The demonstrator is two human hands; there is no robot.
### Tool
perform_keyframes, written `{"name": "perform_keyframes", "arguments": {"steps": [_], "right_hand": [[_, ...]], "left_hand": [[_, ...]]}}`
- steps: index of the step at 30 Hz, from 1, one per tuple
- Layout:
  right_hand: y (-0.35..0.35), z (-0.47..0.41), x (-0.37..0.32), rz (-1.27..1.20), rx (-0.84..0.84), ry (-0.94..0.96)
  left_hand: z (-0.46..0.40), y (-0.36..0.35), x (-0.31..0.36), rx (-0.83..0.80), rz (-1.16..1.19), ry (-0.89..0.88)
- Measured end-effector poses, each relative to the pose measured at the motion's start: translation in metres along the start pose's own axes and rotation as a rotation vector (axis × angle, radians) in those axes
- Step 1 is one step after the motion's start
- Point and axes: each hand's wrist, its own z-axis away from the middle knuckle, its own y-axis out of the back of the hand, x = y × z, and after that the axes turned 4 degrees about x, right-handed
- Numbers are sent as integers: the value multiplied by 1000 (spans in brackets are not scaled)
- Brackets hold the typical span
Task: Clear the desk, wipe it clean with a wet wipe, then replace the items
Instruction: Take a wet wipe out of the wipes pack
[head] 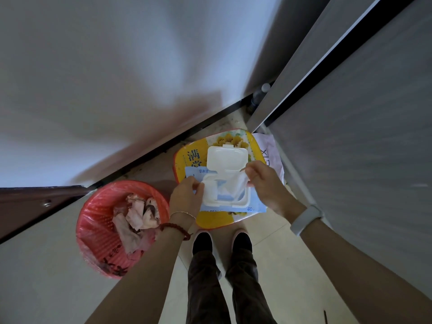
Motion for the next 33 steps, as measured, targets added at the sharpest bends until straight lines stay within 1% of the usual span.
{"name": "perform_keyframes", "arguments": {"steps": [2, 4, 6, 8, 9, 11, 16, 18, 20, 22, 24, 26, 27, 29, 30, 31, 33], "right_hand": [[13, 5, -19, -91, 103, 16], [26, 11, -40, -120, 197, 63], [37, 20, -59, -123, 250, 127], [44, 32, -79, -105, 277, 194], [46, 39, -89, -81, 274, 224], [50, 56, -111, -13, 241, 268], [62, 112, -180, 167, 100, 394], [68, 142, -213, 202, 24, 494], [73, 176, -247, 210, -63, 601], [78, 209, -280, 196, -116, 686], [83, 237, -310, 156, -111, 762], [83, 259, -335, 122, -90, 814], [81, 266, -344, 110, -61, 828], [72, 280, -355, 75, -17, 813], [65, 287, -359, 52, -34, 785], [55, 294, -360, 40, -75, 745], [25, 312, -353, 63, -198, 610]], "left_hand": [[0, 4, 2, -36, 45, 52], [4, 11, 7, -82, 113, 90], [12, 18, 17, -121, 174, 85], [21, 30, 34, -125, 218, 70], [27, 37, 45, -129, 228, 71], [40, 57, 68, -129, 265, 7], [99, 133, 139, -208, 391, -233], [126, 161, 160, -159, 422, -309], [151, 187, 175, -102, 490, -345], [176, 211, 189, -94, 568, -341], [203, 238, 203, -43, 570, -364], [233, 268, 213, 91, 583, -342], [248, 284, 215, 152, 626, -317], [281, 314, 214, 236, 651, -285], [297, 330, 210, 254, 646, -275], [313, 344, 203, 278, 668, -244], [344, 367, 183, 382, 802, -136]]}}
